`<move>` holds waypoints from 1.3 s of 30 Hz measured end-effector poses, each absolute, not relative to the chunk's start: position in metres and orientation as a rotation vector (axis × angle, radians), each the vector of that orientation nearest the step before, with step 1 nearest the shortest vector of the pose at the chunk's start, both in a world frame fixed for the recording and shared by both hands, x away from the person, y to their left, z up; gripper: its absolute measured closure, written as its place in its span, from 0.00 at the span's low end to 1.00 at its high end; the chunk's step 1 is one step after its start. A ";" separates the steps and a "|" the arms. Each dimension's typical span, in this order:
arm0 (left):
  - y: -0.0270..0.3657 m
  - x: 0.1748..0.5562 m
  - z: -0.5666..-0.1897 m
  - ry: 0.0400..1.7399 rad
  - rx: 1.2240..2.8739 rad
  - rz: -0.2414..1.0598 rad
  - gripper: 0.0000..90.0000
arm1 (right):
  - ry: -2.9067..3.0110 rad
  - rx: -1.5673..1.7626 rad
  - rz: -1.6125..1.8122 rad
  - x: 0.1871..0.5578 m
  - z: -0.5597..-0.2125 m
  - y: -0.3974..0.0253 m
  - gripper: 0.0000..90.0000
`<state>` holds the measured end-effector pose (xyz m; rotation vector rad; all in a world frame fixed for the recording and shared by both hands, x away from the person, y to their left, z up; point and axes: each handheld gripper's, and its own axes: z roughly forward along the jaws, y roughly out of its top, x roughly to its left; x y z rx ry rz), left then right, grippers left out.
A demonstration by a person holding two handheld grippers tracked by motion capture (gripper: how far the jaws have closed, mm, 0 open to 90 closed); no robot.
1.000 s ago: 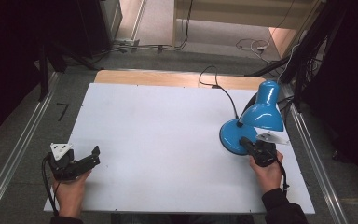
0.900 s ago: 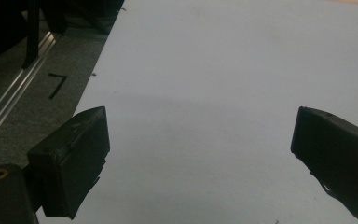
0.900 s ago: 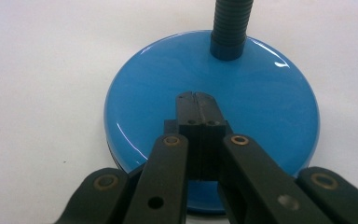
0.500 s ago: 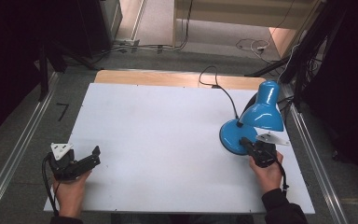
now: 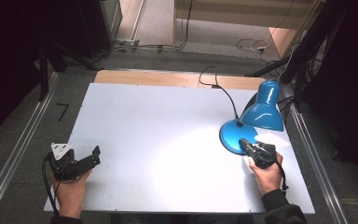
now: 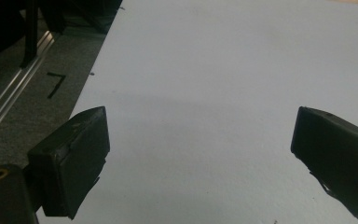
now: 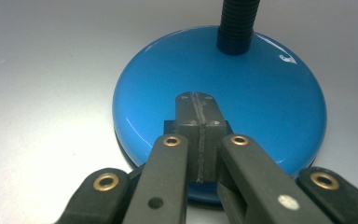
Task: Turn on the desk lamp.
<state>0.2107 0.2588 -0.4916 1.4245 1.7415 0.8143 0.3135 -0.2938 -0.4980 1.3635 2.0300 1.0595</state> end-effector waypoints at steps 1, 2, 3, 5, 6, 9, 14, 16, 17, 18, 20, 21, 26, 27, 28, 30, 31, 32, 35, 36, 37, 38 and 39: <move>0.259 0.211 -0.492 1.740 1.424 0.815 0.06 | 2.031 1.363 1.063 0.313 -0.497 -0.294 0.98; 0.259 0.211 -0.491 1.740 1.421 0.815 0.06 | 2.026 1.360 1.078 0.312 -0.496 -0.295 0.98; 0.260 0.211 -0.492 1.741 1.423 0.811 0.06 | 1.999 1.376 1.120 0.312 -0.491 -0.297 0.98; 0.261 0.212 -0.493 1.748 1.422 0.805 0.06 | 1.988 1.379 1.135 0.312 -0.489 -0.298 0.98; 0.261 0.212 -0.493 1.749 1.417 0.802 0.06 | 1.983 1.387 1.141 0.313 -0.488 -0.300 0.98; 0.262 0.212 -0.492 1.751 1.417 0.798 0.06 | 1.972 1.409 1.154 0.313 -0.487 -0.304 0.98; 0.262 0.212 -0.492 1.754 1.403 0.792 0.06 | 1.960 1.427 1.182 0.311 -0.485 -0.308 0.90; 0.262 0.212 -0.493 1.753 1.408 0.788 0.06 | 1.961 1.434 1.204 0.311 -0.485 -0.309 0.82; 0.262 0.212 -0.493 1.752 1.408 0.789 0.06 | 1.963 1.424 1.202 0.311 -0.485 -0.308 0.78; 0.262 0.212 -0.493 1.754 1.404 0.786 0.06 | 1.959 1.437 1.218 0.310 -0.484 -0.308 0.67; 0.262 0.212 -0.492 1.749 1.414 0.784 0.06 | 1.959 1.433 1.222 0.310 -0.484 -0.308 0.62; 0.261 0.212 -0.492 1.749 1.408 0.791 0.06 | 1.960 1.425 1.217 0.310 -0.483 -0.308 0.57; 0.262 0.211 -0.493 1.750 1.401 0.785 0.06 | 1.941 1.427 1.202 0.309 -0.482 -0.308 0.30; 0.262 0.211 -0.493 1.750 1.404 0.781 0.06 | 1.947 1.439 1.214 0.309 -0.482 -0.308 0.26; 0.262 0.211 -0.492 1.745 1.407 0.788 0.06 | 1.950 1.435 1.215 0.308 -0.482 -0.308 0.23; 0.262 0.211 -0.491 1.742 1.413 0.799 0.06 | 1.951 1.416 1.187 0.309 -0.483 -0.308 0.19; 0.263 0.211 -0.492 1.742 1.413 0.798 0.06 | 1.953 1.422 1.180 0.309 -0.483 -0.308 0.18; 0.262 0.212 -0.492 1.746 1.414 0.796 0.06 | 1.953 1.426 1.172 0.309 -0.484 -0.308 0.18; 0.262 0.212 -0.492 1.745 1.413 0.797 0.06 | 1.955 1.411 1.161 0.309 -0.484 -0.307 0.16; 0.261 0.212 -0.492 1.745 1.413 0.801 0.06 | 1.957 1.409 1.163 0.309 -0.484 -0.307 0.16; 0.261 0.212 -0.492 1.744 1.416 0.803 0.06 | 1.957 1.409 1.162 0.309 -0.484 -0.307 0.16; 0.261 0.211 -0.492 1.743 1.418 0.805 0.06 | 1.954 1.413 1.160 0.308 -0.484 -0.307 0.16; 0.260 0.211 -0.491 1.741 1.422 0.806 0.06 | 1.952 1.414 1.160 0.308 -0.483 -0.307 0.16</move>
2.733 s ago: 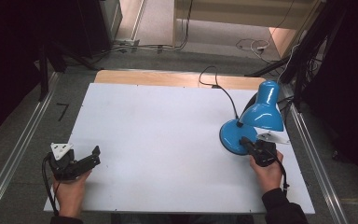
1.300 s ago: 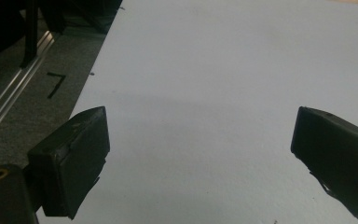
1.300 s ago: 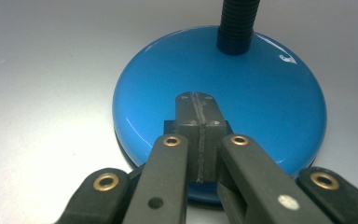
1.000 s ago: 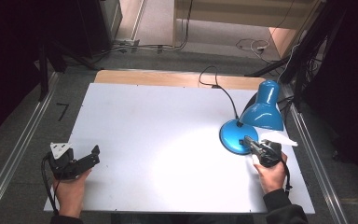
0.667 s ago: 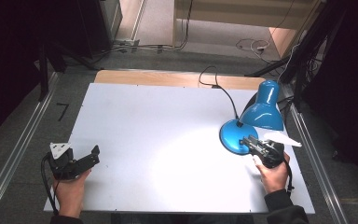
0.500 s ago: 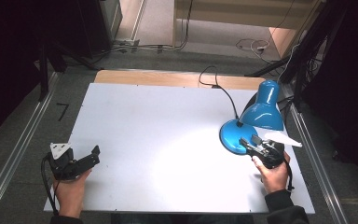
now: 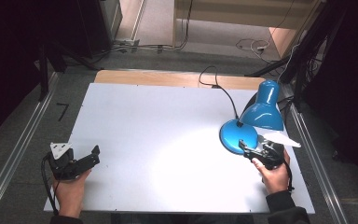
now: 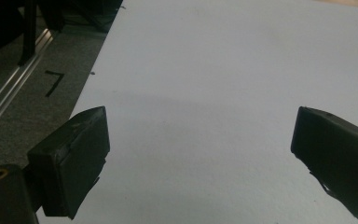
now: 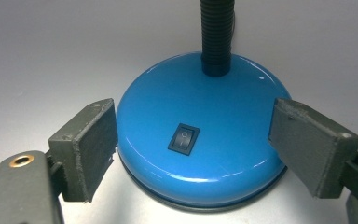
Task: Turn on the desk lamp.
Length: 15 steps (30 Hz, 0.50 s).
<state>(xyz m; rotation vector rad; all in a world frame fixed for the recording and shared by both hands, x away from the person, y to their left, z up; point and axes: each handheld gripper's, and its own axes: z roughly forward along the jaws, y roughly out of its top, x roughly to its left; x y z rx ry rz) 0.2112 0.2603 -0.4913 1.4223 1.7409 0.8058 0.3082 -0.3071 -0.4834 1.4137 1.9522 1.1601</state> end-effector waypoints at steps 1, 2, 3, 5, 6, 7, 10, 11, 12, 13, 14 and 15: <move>0.260 0.211 -0.491 1.738 1.421 0.808 0.06 | 1.950 1.416 1.161 0.308 -0.483 -0.308 0.16; 0.259 0.211 -0.491 1.740 1.425 0.806 0.06 | 1.949 1.413 1.162 0.308 -0.483 -0.309 0.16; 0.259 0.212 -0.492 1.742 1.428 0.804 0.06 | 1.947 1.417 1.163 0.308 -0.483 -0.310 0.16; 0.259 0.212 -0.492 1.743 1.427 0.805 0.06 | 1.941 1.417 1.160 0.307 -0.482 -0.312 0.16; 0.259 0.211 -0.491 1.742 1.426 0.811 0.06 | 1.938 1.420 1.161 0.307 -0.482 -0.313 0.16; 0.259 0.211 -0.491 1.739 1.422 0.814 0.06 | 1.934 1.421 1.160 0.307 -0.481 -0.314 0.16; 0.260 0.212 -0.492 1.749 1.426 0.804 0.06 | 1.925 1.428 1.165 0.305 -0.480 -0.319 0.16; 0.260 0.212 -0.492 1.751 1.426 0.805 0.06 | 1.925 1.429 1.164 0.305 -0.481 -0.320 0.16; 0.259 0.211 -0.492 1.750 1.424 0.809 0.06 | 1.926 1.433 1.158 0.305 -0.481 -0.321 0.16; 0.259 0.210 -0.491 1.745 1.418 0.818 0.06 | 1.924 1.435 1.157 0.305 -0.481 -0.321 0.16; 0.259 0.209 -0.490 1.740 1.418 0.820 0.06 | 1.925 1.436 1.158 0.304 -0.481 -0.322 0.16; 0.259 0.209 -0.490 1.740 1.417 0.819 0.06 | 1.922 1.435 1.165 0.304 -0.480 -0.322 0.16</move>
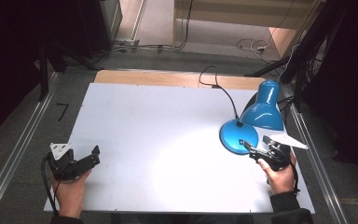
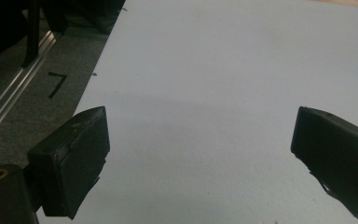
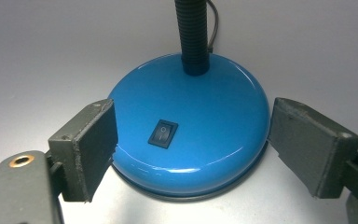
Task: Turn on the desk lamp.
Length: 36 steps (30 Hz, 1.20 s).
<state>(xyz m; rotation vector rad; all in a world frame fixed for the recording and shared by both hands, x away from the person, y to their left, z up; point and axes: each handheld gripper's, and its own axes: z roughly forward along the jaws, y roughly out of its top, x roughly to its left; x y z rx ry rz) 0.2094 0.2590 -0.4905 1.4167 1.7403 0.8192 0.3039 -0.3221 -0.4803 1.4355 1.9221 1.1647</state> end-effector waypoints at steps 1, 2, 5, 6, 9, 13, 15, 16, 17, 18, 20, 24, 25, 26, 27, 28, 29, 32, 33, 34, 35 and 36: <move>0.259 0.211 -0.491 1.743 1.420 0.817 0.06 | 1.923 1.433 1.166 0.303 -0.480 -0.322 0.16; 0.259 0.212 -0.492 1.748 1.426 0.812 0.06 | 1.923 1.430 1.165 0.303 -0.480 -0.322 0.16; 0.258 0.210 -0.490 1.738 1.423 0.819 0.06 | 1.924 1.434 1.156 0.302 -0.480 -0.322 0.16; 0.258 0.209 -0.490 1.735 1.419 0.820 0.06 | 1.923 1.435 1.158 0.302 -0.479 -0.323 0.16; 0.260 0.212 -0.492 1.747 1.423 0.807 0.06 | 1.918 1.437 1.169 0.300 -0.478 -0.324 0.16; 0.259 0.208 -0.489 1.727 1.418 0.822 0.06 | 1.918 1.442 1.154 0.299 -0.479 -0.324 0.16; 0.258 0.211 -0.491 1.735 1.423 0.809 0.06 | 1.914 1.443 1.171 0.297 -0.477 -0.324 0.16; 0.258 0.212 -0.493 1.743 1.434 0.799 0.06 | 1.914 1.443 1.176 0.296 -0.477 -0.324 0.16; 0.258 0.213 -0.493 1.747 1.438 0.794 0.06 | 1.912 1.445 1.174 0.296 -0.477 -0.325 0.16; 0.257 0.213 -0.492 1.744 1.432 0.802 0.06 | 1.913 1.445 1.163 0.296 -0.477 -0.325 0.16; 0.257 0.210 -0.489 1.722 1.424 0.816 0.06 | 1.914 1.445 1.158 0.296 -0.477 -0.325 0.16; 0.256 0.213 -0.493 1.741 1.445 0.794 0.06 | 1.916 1.453 1.171 0.293 -0.477 -0.327 0.16; 0.257 0.212 -0.492 1.738 1.442 0.797 0.06 | 1.916 1.456 1.166 0.294 -0.477 -0.327 0.16; 0.256 0.210 -0.490 1.727 1.434 0.803 0.06 | 1.916 1.455 1.159 0.293 -0.477 -0.327 0.16; 0.256 0.208 -0.490 1.717 1.434 0.809 0.06 | 1.914 1.450 1.150 0.293 -0.477 -0.327 0.16; 0.256 0.208 -0.490 1.711 1.445 0.808 0.06 | 1.912 1.446 1.151 0.292 -0.476 -0.327 0.16; 0.256 0.208 -0.490 1.710 1.454 0.803 0.06 | 1.908 1.445 1.155 0.291 -0.475 -0.328 0.16; 0.256 0.210 -0.491 1.724 1.444 0.800 0.06 | 1.906 1.444 1.158 0.287 -0.474 -0.330 0.16; 0.255 0.210 -0.491 1.721 1.444 0.802 0.06 | 1.907 1.444 1.164 0.286 -0.474 -0.331 0.16; 0.255 0.209 -0.491 1.718 1.452 0.805 0.06 | 1.905 1.448 1.165 0.285 -0.474 -0.331 0.16; 0.254 0.209 -0.490 1.715 1.452 0.805 0.06 | 1.901 1.452 1.164 0.284 -0.474 -0.332 0.16; 0.254 0.209 -0.490 1.714 1.452 0.804 0.06 | 1.901 1.450 1.160 0.284 -0.474 -0.333 0.16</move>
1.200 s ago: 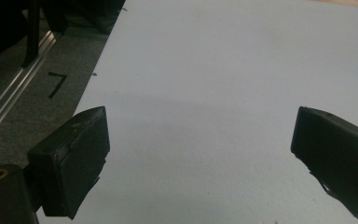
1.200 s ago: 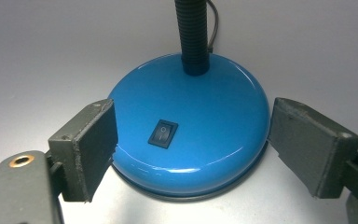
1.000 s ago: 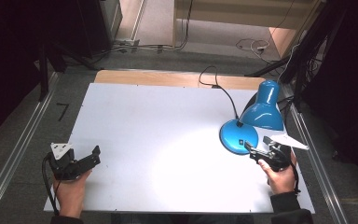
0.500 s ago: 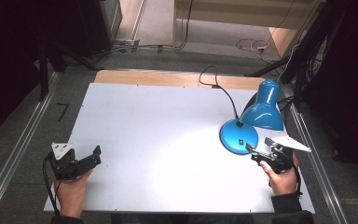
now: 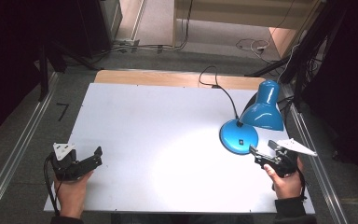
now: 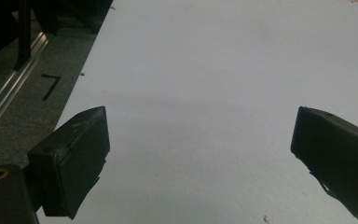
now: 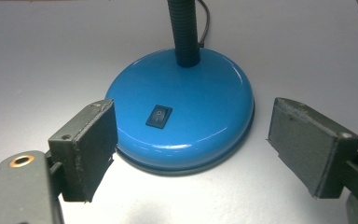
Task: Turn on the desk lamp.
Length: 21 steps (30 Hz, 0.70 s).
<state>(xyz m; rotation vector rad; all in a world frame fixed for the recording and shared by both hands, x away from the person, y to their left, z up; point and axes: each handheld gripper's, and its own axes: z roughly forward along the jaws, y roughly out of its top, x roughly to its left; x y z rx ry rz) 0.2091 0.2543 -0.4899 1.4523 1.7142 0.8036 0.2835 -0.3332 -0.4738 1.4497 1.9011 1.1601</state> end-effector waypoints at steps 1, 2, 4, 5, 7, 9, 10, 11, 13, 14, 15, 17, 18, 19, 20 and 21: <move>0.254 0.209 -0.490 1.715 1.450 0.803 0.06 | 1.899 1.453 1.162 0.283 -0.473 -0.334 0.16; 0.254 0.210 -0.491 1.716 1.445 0.803 0.06 | 1.895 1.456 1.167 0.282 -0.473 -0.335 0.16; 0.255 0.211 -0.492 1.725 1.450 0.794 0.06 | 1.895 1.461 1.166 0.281 -0.473 -0.336 0.16; 0.255 0.210 -0.492 1.724 1.447 0.793 0.06 | 1.897 1.463 1.162 0.281 -0.474 -0.336 0.16; 0.255 0.209 -0.490 1.719 1.442 0.805 0.06 | 1.900 1.460 1.152 0.281 -0.474 -0.336 0.16; 0.256 0.208 -0.490 1.720 1.441 0.802 0.06 | 1.898 1.449 1.147 0.279 -0.473 -0.337 0.16; 0.256 0.208 -0.491 1.721 1.441 0.800 0.06 | 1.900 1.445 1.145 0.279 -0.473 -0.337 0.16; 0.256 0.208 -0.491 1.721 1.440 0.801 0.06 | 1.899 1.453 1.141 0.278 -0.473 -0.338 0.16; 0.256 0.208 -0.490 1.721 1.439 0.804 0.06 | 1.897 1.446 1.142 0.277 -0.472 -0.339 0.16; 0.256 0.208 -0.491 1.724 1.437 0.803 0.06 | 1.895 1.450 1.145 0.276 -0.472 -0.340 0.16; 0.256 0.208 -0.491 1.726 1.440 0.802 0.06 | 1.892 1.444 1.146 0.275 -0.471 -0.341 0.16; 0.255 0.208 -0.491 1.724 1.445 0.807 0.06 | 1.891 1.447 1.151 0.273 -0.471 -0.343 0.16; 0.255 0.208 -0.491 1.723 1.446 0.806 0.06 | 1.892 1.440 1.154 0.272 -0.471 -0.344 0.16; 0.254 0.208 -0.491 1.726 1.447 0.804 0.06 | 1.891 1.446 1.153 0.271 -0.471 -0.345 0.16; 0.254 0.208 -0.490 1.724 1.449 0.805 0.06 | 1.890 1.448 1.152 0.270 -0.471 -0.345 0.16; 0.253 0.208 -0.490 1.722 1.446 0.806 0.06 | 1.891 1.450 1.149 0.270 -0.471 -0.346 0.16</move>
